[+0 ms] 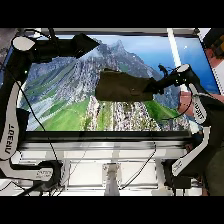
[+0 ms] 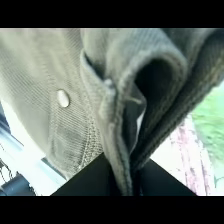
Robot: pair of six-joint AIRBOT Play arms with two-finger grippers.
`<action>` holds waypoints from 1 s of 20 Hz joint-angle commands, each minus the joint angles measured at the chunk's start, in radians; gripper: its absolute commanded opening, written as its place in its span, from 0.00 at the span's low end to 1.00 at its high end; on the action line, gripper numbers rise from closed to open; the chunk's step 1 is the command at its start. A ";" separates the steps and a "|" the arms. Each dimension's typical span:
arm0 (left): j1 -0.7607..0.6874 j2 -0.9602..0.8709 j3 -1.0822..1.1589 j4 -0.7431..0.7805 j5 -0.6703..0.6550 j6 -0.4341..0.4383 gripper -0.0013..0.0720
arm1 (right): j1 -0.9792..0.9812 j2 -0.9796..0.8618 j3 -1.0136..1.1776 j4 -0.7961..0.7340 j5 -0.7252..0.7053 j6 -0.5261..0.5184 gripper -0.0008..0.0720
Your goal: Fold the clothes and pants, and hang the long-sleeved shirts on hangers.
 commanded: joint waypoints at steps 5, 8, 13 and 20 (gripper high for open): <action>0.000 0.001 0.001 -0.025 0.000 -0.003 0.78 | -0.064 0.007 0.301 -0.180 0.188 0.160 0.05; 0.000 0.001 0.001 -0.037 0.001 -0.003 0.78 | -0.170 0.007 0.451 -0.244 0.293 0.201 0.05; 0.000 0.001 0.001 -0.037 0.004 -0.003 0.78 | -0.404 0.055 0.445 -0.239 0.394 0.224 0.05; 0.002 0.001 0.001 -0.037 0.012 -0.003 0.78 | -0.640 0.087 0.442 -0.165 0.394 0.223 0.05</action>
